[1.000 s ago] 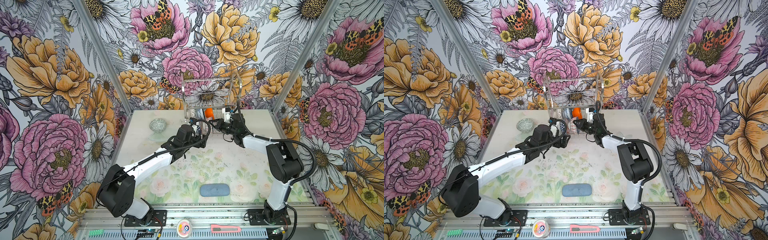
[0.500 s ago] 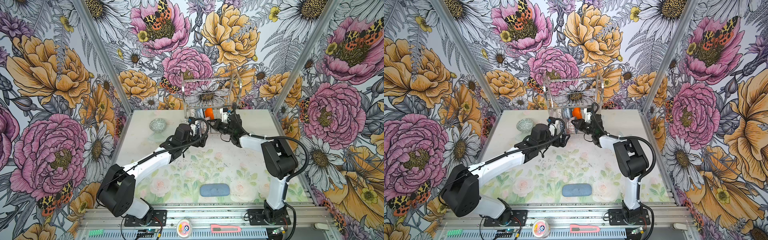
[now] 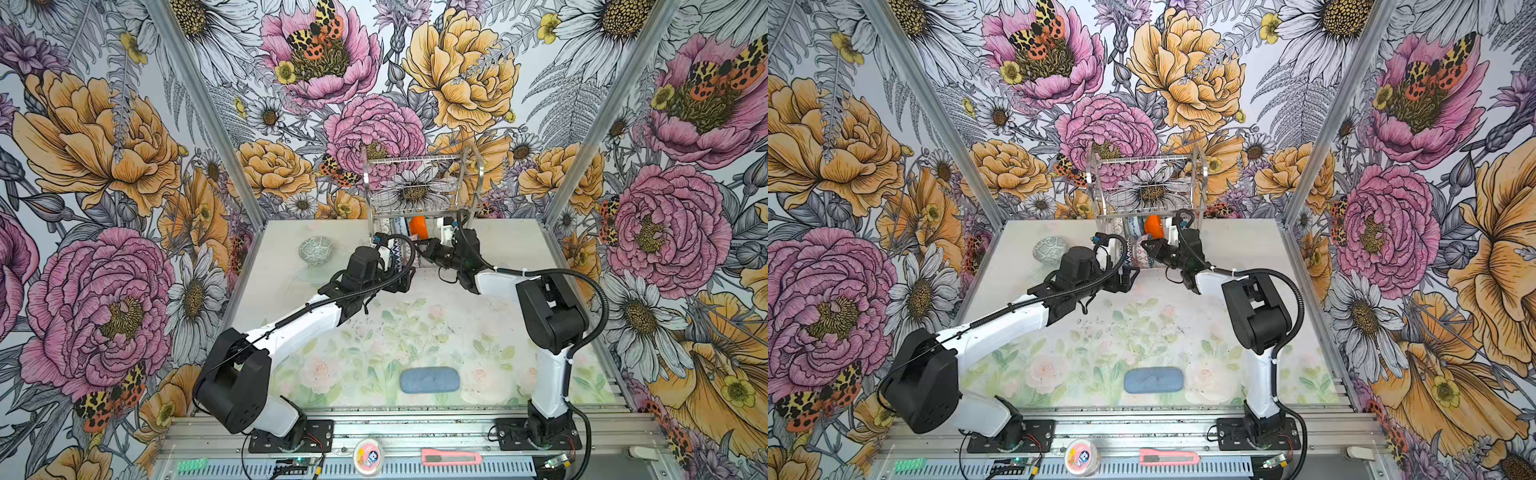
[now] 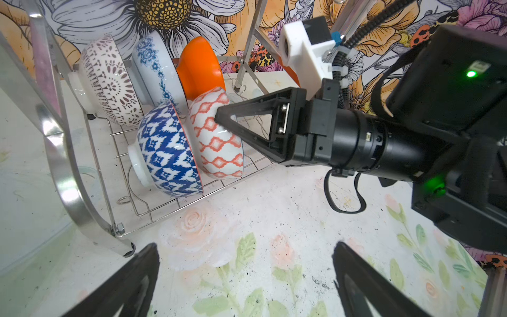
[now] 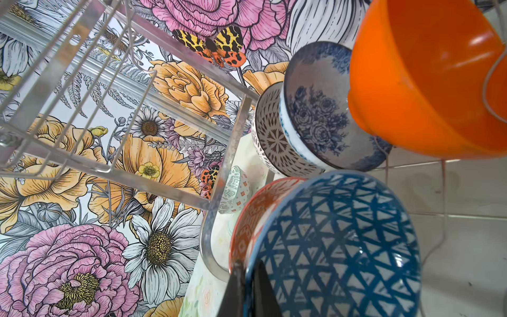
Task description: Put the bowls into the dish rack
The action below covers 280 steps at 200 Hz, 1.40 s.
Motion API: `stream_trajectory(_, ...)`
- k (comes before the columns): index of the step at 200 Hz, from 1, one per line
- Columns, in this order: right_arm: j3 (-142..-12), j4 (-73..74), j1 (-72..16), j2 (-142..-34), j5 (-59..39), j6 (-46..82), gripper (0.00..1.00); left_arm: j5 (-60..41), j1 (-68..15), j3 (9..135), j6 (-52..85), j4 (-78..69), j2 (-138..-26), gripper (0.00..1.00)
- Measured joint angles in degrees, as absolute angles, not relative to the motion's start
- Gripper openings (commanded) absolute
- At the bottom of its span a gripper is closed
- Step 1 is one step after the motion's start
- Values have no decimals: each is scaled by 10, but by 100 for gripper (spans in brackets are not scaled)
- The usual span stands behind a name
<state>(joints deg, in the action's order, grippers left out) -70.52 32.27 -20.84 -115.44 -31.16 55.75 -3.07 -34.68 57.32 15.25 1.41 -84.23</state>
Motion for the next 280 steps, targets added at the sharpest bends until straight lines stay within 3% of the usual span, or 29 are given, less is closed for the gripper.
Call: stream_trajectory(280, -703, 373, -198, -1183, -314, 553, 0, -31, -346, 573, 157, 14, -852, 99)
